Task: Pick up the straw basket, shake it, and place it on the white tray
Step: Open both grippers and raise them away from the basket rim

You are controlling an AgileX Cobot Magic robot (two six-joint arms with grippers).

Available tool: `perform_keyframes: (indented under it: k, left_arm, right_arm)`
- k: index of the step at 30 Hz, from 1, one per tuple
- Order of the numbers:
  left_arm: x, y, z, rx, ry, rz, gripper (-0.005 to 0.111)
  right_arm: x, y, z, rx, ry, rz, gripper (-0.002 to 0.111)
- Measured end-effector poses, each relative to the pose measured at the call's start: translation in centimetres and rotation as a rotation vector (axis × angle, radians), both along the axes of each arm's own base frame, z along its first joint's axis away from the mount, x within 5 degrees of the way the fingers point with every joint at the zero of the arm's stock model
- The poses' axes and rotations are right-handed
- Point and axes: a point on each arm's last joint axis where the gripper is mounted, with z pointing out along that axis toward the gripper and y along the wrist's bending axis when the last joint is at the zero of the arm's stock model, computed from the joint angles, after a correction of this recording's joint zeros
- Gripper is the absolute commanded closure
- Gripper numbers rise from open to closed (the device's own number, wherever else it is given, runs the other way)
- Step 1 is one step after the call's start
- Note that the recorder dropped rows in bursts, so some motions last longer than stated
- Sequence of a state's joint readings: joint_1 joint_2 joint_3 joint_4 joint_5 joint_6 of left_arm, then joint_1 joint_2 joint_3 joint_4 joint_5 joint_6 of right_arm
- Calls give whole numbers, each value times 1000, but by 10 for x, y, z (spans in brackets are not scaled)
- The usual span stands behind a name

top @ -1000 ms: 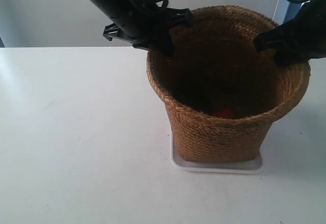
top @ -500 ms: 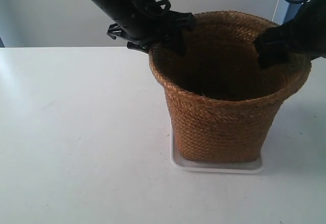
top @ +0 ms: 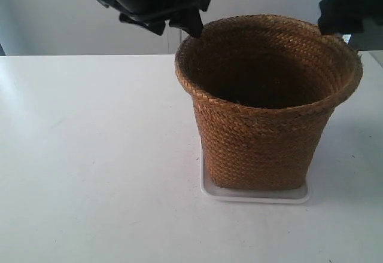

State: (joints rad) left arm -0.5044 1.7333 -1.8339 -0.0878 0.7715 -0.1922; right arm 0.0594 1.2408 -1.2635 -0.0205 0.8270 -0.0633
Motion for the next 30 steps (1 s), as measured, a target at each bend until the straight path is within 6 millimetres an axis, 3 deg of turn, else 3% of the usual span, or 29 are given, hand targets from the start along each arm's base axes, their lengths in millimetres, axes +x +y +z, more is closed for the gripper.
perform_keyframes:
  k: [5, 11, 14, 16, 22, 30]
  left_arm:
    - [-19, 15, 23, 66, -61, -33, 48]
    - [-42, 27, 38, 132, -67, -104, 75]
    - [-52, 32, 36, 164, -65, -136, 94]
    - [-57, 36, 31, 180, -63, -148, 107]
    - [-73, 45, 20, 155, -123, -132, 107]
    - [-100, 65, 6, 124, -294, -90, 107]
  right_arm:
    - [-23, 0, 22, 26, -93, 3, 36]
    - [-38, 3, 32, 74, -131, 18, 38]
    - [-42, 5, 30, 92, -125, 45, 49]
    - [-45, 7, 25, 101, -112, 68, 62]
    - [-53, 9, -2, 106, -74, 89, 105]
    - [-73, 9, -18, 164, -195, 69, 108]
